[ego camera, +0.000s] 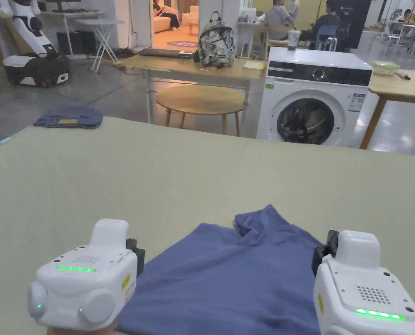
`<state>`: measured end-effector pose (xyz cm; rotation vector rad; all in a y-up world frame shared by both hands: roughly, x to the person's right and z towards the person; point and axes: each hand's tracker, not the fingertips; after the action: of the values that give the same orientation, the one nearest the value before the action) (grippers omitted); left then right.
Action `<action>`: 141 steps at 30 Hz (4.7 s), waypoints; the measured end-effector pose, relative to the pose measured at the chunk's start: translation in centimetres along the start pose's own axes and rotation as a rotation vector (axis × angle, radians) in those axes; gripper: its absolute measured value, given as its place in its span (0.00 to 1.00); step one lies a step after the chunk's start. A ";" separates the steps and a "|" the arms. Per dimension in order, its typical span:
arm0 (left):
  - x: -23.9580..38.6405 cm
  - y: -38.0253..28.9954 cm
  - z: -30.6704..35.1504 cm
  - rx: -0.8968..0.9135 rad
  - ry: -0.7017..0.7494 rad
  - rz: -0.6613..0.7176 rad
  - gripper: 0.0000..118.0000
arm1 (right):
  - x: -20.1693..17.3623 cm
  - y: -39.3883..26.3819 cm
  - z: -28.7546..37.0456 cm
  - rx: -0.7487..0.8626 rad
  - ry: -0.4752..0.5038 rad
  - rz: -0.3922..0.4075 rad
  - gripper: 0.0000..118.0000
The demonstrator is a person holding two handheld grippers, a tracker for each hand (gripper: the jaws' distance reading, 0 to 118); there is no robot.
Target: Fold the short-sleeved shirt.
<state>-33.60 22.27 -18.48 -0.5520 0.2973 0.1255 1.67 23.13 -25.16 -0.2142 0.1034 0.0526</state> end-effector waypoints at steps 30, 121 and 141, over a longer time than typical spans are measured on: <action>-11.4 -4.6 -9.1 -0.533 0.251 0.160 0.54 | -2.3 -4.5 -3.8 -0.204 0.096 0.044 0.00; 0.4 38.4 -0.6 0.307 0.002 0.008 0.00 | 15.4 35.0 -10.9 0.124 -0.143 0.048 0.01; 2.7 46.4 -4.0 0.391 0.026 -0.050 0.00 | 15.7 38.5 -16.2 0.186 -0.217 0.049 0.01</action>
<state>-41.10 59.45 -45.66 -0.1735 0.3239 0.0105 13.31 57.91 -50.64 -0.0195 -0.1023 0.1137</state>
